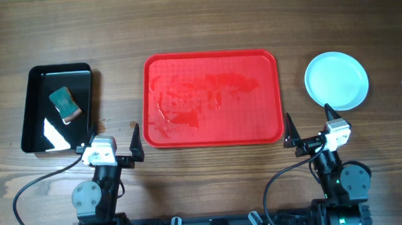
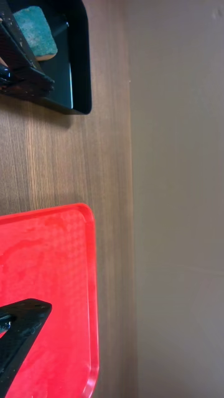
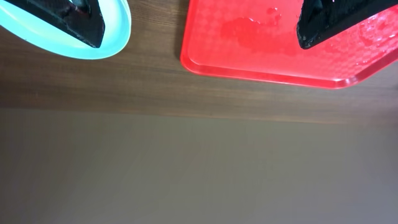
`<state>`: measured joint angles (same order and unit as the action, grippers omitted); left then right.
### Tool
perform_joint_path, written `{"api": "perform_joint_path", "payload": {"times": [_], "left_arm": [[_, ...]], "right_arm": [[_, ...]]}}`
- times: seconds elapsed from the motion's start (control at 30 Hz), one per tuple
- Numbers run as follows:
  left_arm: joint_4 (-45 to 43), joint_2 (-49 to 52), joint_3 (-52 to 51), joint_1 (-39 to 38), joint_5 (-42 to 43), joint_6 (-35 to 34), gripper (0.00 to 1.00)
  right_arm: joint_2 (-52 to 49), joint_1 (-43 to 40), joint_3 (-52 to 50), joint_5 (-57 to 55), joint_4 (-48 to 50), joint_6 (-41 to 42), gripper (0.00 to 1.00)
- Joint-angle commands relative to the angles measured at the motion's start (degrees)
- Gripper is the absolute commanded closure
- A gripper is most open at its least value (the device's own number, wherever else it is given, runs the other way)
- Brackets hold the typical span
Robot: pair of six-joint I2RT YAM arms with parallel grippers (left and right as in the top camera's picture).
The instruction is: Clean dirty plates on tray and stack at the side
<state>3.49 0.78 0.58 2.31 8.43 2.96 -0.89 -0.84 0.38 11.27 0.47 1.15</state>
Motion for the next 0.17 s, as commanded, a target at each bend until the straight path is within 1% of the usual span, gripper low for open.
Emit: {"api": "perform_joint_path", "payload": {"times": [0.0,0.13], "left_arm": [[0.22,-0.5,-0.24,-0.33,0.46,1.14,0.0],[0.2,-0.5,-0.26,-0.33,0.48,1.14,0.0]], "right_arm": [[0.68,0.28,-0.09,-0.76,0.28,-1.01,0.0],[0.68,0.28,-0.09,-0.76,0.28,-1.01,0.0]]}}
